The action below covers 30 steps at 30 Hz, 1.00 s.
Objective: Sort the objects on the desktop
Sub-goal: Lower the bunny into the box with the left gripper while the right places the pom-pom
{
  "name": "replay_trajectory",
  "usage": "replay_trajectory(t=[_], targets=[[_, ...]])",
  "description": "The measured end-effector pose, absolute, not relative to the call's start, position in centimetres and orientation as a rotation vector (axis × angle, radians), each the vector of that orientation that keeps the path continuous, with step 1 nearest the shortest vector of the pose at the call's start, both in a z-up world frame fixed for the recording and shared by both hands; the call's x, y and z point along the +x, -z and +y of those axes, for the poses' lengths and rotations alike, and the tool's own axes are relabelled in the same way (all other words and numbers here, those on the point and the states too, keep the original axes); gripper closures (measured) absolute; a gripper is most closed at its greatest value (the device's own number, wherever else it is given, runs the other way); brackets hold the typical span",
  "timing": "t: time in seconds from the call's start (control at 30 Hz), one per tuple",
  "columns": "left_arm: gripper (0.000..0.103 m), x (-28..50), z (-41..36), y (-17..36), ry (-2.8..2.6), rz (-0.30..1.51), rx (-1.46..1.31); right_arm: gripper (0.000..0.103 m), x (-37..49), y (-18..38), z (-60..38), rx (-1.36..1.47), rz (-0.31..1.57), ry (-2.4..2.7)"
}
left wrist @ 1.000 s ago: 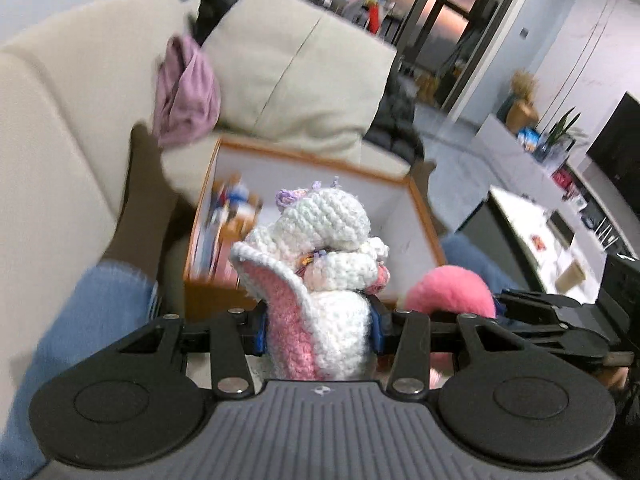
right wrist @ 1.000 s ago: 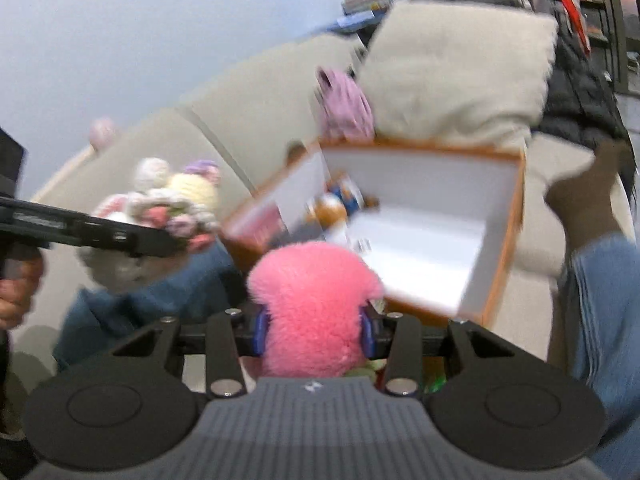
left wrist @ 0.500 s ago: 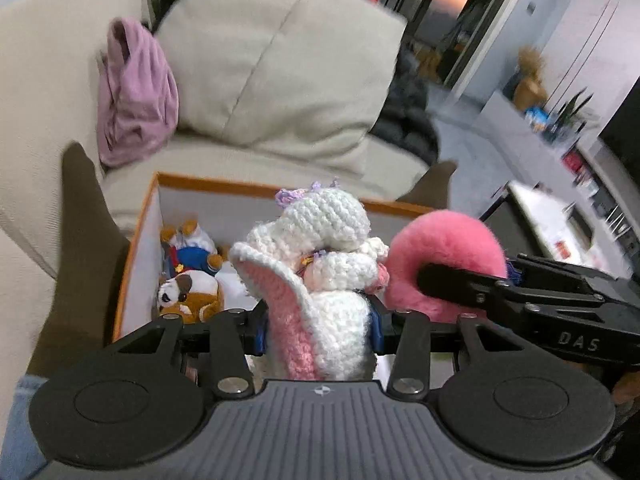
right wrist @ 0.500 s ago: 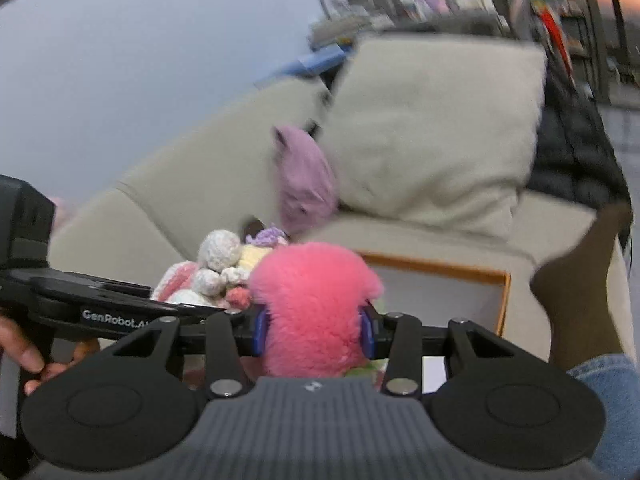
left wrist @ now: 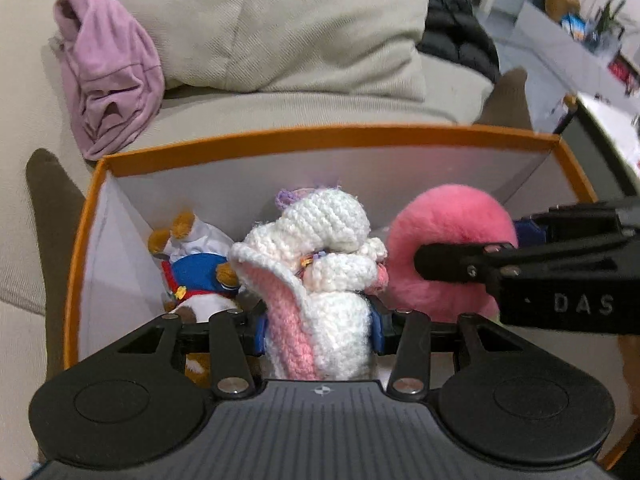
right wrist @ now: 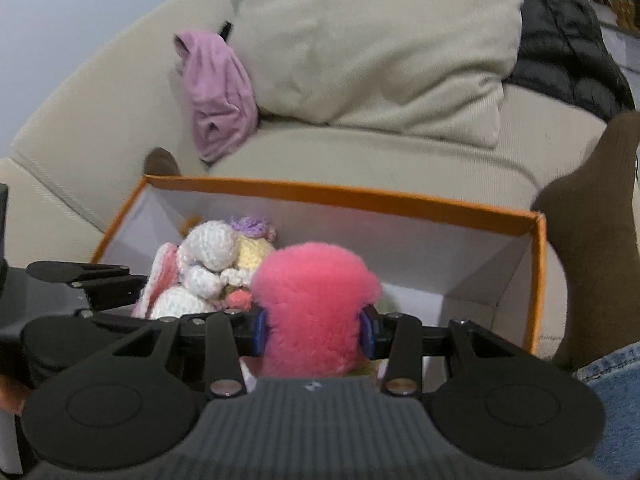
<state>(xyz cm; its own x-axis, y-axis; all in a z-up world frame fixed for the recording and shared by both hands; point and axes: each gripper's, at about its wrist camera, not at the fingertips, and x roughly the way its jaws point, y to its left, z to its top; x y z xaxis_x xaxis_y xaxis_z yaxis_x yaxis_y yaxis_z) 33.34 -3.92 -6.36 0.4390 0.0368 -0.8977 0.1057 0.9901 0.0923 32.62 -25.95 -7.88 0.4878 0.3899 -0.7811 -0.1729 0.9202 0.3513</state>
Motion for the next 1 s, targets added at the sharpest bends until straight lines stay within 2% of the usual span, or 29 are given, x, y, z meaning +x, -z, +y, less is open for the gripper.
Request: replay_trajectory(t=[0.27,0.37,0.47,0.6,0.67,0.77,0.8,0.87,1.0], targets=[[0.047,33.8,-4.5,7.7,0.053,1.150,0.217,0.058,33.9,8.9,-25.4,0.234,1.077,-0.318],[0.044,33.4,-4.1,7.1,0.068,1.143,0.203,0.057,33.7,8.9,-25.1,0.210,1.077,-0.320],[0.041,32.8,-3.9,6.0,0.082,1.115,0.195,0.050,33.2,8.3,-25.4,0.209,1.057,-0.322],[0.040,31.9,-3.5,4.5,0.090,1.085,0.179,0.050,32.6,7.9,-26.7,0.240,1.056,-0.338],[0.057,31.4,-3.4,4.1,0.109,1.088,0.170,0.054,32.3,7.7,-27.1,0.259,1.057,-0.354],[0.063,31.0,-3.6,4.5,0.117,1.102,0.188,0.060,32.2,8.0,-26.4,0.225,1.088,-0.362],[0.065,30.9,-3.7,4.8,0.122,1.109,0.200,0.067,32.2,8.3,-26.1,0.207,1.101,-0.361],[0.067,30.9,-3.8,5.5,0.127,1.117,0.212,0.075,32.2,9.1,-25.7,0.181,1.125,-0.363],[0.068,31.5,-3.2,6.0,0.113,1.102,0.168,0.081,32.8,9.6,-25.3,0.190,1.142,-0.370]])
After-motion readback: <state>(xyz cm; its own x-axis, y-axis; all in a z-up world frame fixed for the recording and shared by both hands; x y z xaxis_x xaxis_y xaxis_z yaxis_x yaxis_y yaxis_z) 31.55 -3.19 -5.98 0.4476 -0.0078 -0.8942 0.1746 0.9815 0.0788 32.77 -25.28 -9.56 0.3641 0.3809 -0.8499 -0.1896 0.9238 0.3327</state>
